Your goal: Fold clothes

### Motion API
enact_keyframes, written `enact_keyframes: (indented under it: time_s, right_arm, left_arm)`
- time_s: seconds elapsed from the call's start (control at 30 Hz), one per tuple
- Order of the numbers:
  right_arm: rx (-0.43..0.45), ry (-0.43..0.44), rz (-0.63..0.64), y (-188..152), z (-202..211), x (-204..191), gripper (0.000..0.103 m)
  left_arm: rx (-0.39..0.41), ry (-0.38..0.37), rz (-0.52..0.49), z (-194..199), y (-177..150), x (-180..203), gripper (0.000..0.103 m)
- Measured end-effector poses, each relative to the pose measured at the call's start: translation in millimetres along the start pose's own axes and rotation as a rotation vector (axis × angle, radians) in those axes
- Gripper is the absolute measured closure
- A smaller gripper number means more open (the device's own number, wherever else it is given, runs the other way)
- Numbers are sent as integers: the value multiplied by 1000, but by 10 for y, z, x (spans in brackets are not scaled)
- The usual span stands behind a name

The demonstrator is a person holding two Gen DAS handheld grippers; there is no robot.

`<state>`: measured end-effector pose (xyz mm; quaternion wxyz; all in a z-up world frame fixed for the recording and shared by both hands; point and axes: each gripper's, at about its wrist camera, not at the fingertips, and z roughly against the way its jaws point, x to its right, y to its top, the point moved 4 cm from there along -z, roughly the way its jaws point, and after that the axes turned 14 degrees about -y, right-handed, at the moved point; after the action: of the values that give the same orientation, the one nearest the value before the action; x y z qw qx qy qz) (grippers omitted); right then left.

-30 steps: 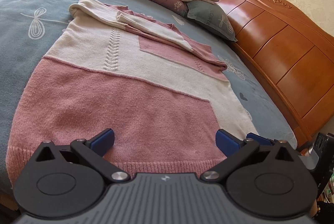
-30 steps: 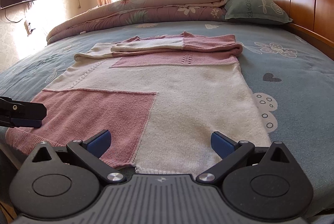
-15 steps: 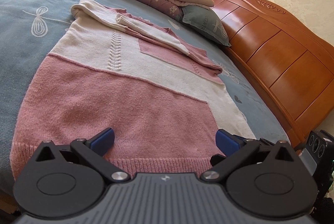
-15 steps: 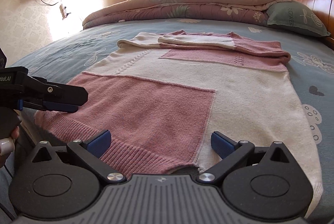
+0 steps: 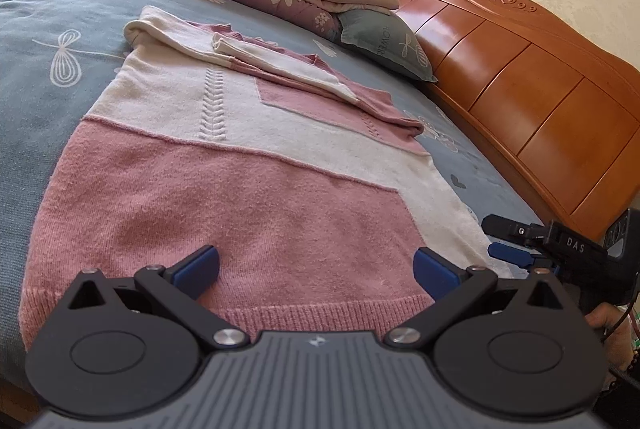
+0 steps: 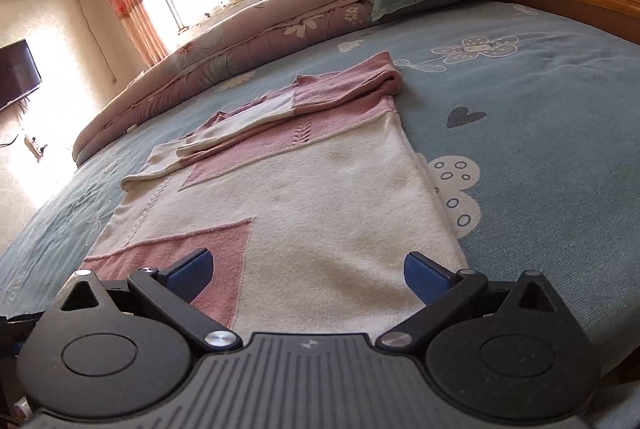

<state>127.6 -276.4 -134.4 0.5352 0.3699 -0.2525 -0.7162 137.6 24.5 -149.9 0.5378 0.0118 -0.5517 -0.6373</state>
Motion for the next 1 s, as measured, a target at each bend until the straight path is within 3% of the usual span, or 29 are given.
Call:
enact_keyframes:
  time_s: [0.07, 0.13, 0.23, 0.3, 0.43, 0.57, 0.73, 0.87, 1.0]
  right_arm:
    - [-23, 52, 9, 79, -115, -79, 0]
    - [-93, 50, 14, 96, -308, -103, 0]
    - [-46, -82, 59, 152, -379, 9, 0]
    - [-49, -101, 29, 204, -356, 94, 0]
    - [-64, -6, 18, 255, -215, -6, 0]
    - [-46, 22, 137, 293, -276, -238, 0]
    - [-132, -37, 126, 350, -687, -162, 0]
    - [-89, -121, 106, 457, -637, -25, 0]
    - [-65, -99, 95, 508, -436, -126, 0]
  left_arm:
    - [-1, -2, 0, 3, 1, -3, 1]
    - [0, -6, 11, 15, 9, -14, 1]
    - [0, -7, 10, 18, 11, -21, 1]
    - [0, -5, 4, 14, 10, -22, 1]
    - [-14, 15, -33, -21, 1, 15, 1]
    - [-22, 27, -54, -26, -10, 35, 1]
    - [-10, 4, -15, 3, 13, -14, 1]
    - [-4, -17, 12, 18, 29, -55, 1]
    - [-12, -6, -12, 5, 30, -30, 1]
